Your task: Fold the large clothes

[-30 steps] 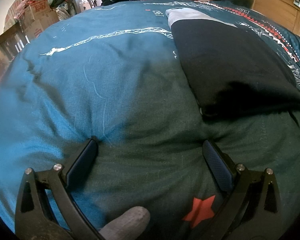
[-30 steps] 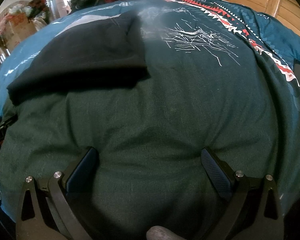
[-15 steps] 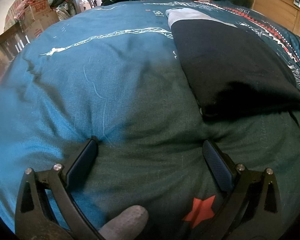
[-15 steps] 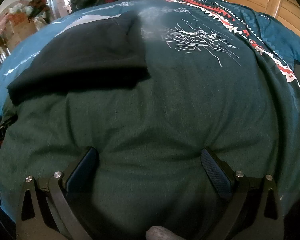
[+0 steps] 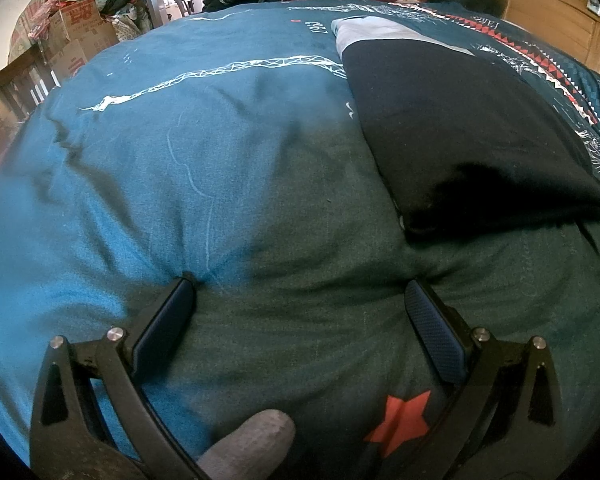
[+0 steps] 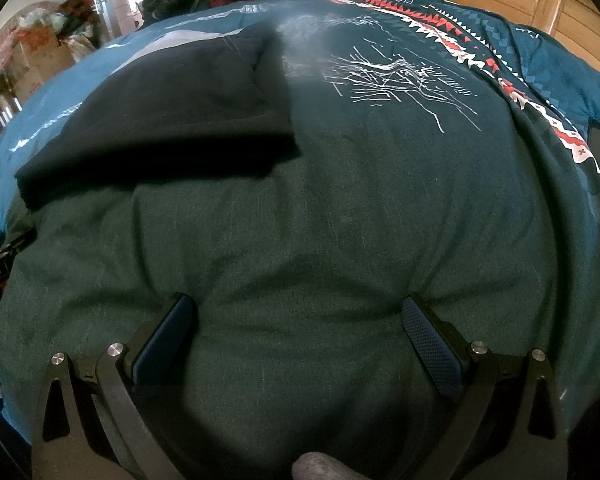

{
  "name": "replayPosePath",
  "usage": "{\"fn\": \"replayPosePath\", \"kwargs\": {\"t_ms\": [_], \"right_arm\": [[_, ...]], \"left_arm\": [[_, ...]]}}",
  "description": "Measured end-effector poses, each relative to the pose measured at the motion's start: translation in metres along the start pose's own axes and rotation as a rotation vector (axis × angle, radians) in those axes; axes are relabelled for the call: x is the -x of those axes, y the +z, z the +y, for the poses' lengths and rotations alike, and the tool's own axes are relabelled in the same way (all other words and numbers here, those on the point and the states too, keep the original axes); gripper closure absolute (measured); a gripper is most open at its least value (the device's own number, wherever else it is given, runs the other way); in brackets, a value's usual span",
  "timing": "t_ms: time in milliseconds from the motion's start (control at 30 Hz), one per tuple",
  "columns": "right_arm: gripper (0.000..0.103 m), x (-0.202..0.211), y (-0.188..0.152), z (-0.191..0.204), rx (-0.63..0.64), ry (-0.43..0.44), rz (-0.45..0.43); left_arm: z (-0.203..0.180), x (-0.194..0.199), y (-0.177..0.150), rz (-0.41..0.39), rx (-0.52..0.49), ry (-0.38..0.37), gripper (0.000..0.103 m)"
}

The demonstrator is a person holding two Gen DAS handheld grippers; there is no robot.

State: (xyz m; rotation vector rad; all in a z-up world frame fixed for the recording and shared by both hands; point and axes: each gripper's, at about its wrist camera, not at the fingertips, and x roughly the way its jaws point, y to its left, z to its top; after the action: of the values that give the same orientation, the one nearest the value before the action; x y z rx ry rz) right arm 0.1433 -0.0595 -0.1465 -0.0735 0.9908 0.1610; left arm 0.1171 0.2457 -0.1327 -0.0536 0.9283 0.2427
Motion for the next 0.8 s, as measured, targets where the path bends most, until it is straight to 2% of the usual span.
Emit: {"fn": "replayPosePath", "kwargs": {"t_ms": [167,800], "right_arm": [[0.0,0.0001,-0.0007,0.0003,0.004,0.002,-0.001],[0.0,-0.0006,-0.0009,0.0004,0.002,0.004,-0.004]], "left_arm": [[0.0036,-0.0021,0.0039,0.021,0.01,-0.036,0.0],[-0.0006,-0.0026,-0.0004,0.004,0.005,-0.019,0.0]]}}
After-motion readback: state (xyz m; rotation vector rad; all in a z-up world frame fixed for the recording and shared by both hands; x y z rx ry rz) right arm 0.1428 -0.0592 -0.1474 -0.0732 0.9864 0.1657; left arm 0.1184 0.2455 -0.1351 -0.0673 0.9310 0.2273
